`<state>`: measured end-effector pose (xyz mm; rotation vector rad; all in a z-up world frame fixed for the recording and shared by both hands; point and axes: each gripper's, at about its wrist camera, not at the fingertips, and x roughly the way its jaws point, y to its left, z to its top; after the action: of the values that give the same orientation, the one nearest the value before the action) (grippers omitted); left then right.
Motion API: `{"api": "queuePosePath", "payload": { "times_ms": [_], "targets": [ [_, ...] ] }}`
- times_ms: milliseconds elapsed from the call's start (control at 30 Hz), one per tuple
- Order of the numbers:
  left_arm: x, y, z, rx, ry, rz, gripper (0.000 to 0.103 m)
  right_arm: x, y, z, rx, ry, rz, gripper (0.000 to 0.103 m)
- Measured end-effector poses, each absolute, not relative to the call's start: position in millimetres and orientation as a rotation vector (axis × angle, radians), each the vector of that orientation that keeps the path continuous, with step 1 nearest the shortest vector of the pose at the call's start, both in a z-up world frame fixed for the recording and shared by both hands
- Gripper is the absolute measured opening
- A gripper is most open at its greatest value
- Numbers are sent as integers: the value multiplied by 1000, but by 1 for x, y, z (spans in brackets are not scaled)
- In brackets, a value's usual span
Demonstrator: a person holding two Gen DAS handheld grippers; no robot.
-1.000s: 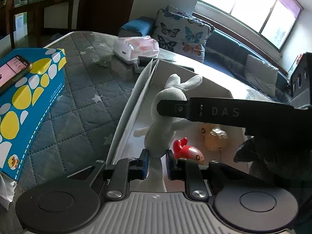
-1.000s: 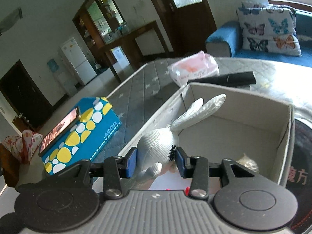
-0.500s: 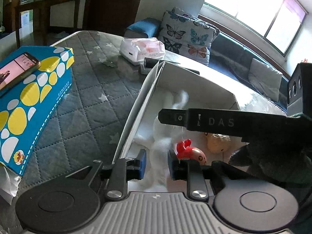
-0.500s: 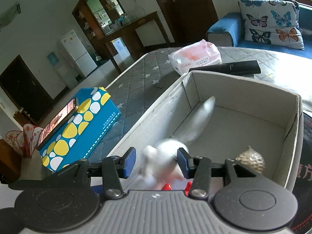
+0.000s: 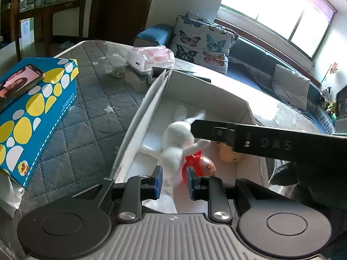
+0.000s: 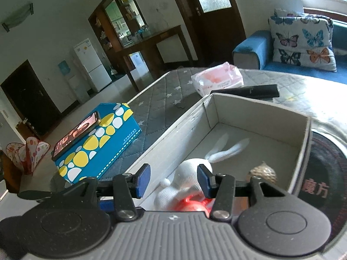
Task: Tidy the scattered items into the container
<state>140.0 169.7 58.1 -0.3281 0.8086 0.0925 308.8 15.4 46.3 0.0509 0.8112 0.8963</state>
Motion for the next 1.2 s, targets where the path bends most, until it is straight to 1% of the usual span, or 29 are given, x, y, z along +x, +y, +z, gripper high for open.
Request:
{"api": "queuePosePath", "payload": {
  "times_ms": [67, 200, 267, 300, 400, 533, 700, 733, 767, 800, 1033, 1200],
  "targets": [
    [137, 164, 59, -324, 806, 85, 26, 302, 6, 50, 42, 790, 886, 54],
    [131, 150, 61, -317, 804, 64, 26, 286, -13, 55, 24, 752, 875, 54],
    [128, 143, 62, -313, 802, 52, 26, 277, -23, 57, 12, 732, 872, 62],
    [126, 139, 63, -311, 802, 44, 26, 272, -28, 58, 5, 721, 868, 63],
    [123, 126, 64, -293, 806, 20, 26, 257, -45, 60, -18, 688, 850, 65],
    [119, 109, 64, -274, 810, -17, 26, 244, -71, 63, -7, 662, 821, 71],
    [115, 90, 64, -250, 816, -46, 26, 231, -100, 64, -20, 637, 768, 72],
    [115, 87, 64, -248, 816, -51, 26, 228, -105, 64, -23, 633, 760, 74],
    [114, 85, 64, -247, 816, -55, 26, 225, -109, 64, -23, 629, 752, 80],
    [113, 82, 64, -248, 817, -61, 26, 222, -114, 64, -23, 622, 745, 81],
    [104, 58, 64, -228, 818, -107, 26, 203, -141, 65, -12, 600, 715, 81],
    [99, 45, 60, -230, 819, -137, 26, 185, -161, 63, -19, 579, 676, 85]
  ]
}}
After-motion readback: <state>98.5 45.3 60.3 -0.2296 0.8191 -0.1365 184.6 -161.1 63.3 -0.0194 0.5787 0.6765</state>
